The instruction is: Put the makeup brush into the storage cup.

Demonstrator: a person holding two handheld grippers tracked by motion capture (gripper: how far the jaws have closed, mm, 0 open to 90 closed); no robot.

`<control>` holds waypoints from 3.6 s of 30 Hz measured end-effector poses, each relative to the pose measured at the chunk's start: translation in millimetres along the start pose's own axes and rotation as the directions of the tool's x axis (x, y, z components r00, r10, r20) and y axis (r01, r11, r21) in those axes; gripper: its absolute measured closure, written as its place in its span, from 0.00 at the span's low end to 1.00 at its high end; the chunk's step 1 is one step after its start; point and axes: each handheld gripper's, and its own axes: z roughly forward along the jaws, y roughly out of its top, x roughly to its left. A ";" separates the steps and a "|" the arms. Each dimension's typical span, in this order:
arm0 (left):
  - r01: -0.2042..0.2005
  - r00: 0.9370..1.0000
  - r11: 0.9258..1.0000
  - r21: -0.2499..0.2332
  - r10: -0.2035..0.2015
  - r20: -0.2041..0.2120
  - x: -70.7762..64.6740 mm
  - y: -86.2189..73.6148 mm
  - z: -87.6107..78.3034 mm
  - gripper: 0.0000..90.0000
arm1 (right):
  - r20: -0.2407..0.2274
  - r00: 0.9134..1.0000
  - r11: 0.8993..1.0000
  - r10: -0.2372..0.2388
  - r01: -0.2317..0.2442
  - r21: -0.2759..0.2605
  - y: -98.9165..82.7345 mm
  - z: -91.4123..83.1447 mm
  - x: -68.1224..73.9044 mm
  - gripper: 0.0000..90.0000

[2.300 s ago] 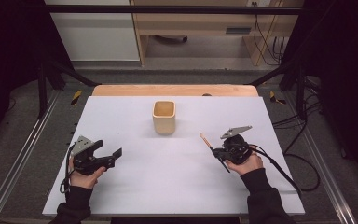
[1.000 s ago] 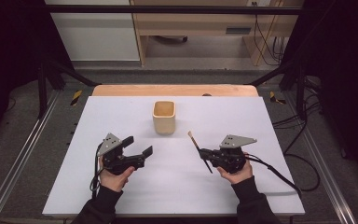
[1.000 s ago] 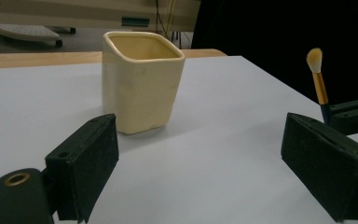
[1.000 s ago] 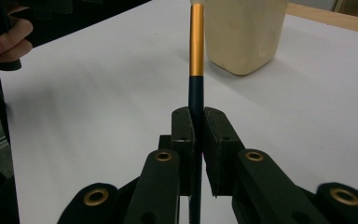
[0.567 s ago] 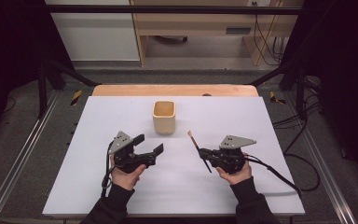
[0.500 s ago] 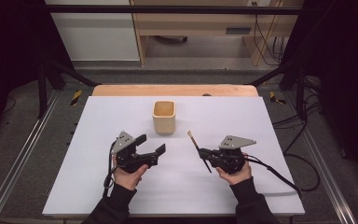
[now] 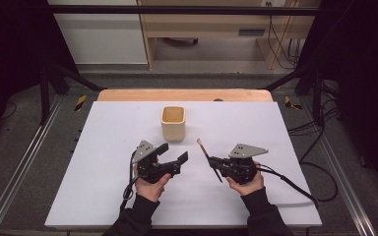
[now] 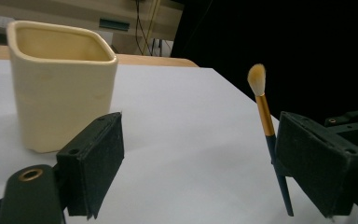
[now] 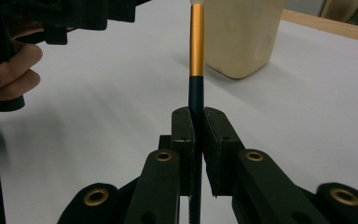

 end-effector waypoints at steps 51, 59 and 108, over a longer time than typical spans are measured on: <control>0.128 0.990 0.992 -0.016 -0.127 0.053 -44.1 -22.0 45.2 0.77 | -0.013 1.000 1.000 -0.011 0.011 0.005 -2.9 4.7 4.3 0.92; 0.146 0.988 0.989 -0.016 -0.145 0.048 -45.1 -22.8 45.7 0.83 | -0.012 1.000 1.000 -0.012 0.012 0.003 -3.0 4.9 4.5 0.92; -0.030 0.999 0.999 -0.034 0.029 -0.013 -0.1 38.4 4.5 0.92 | 0.200 0.979 0.997 0.038 -0.024 -0.076 -7.9 -28.2 -24.0 0.21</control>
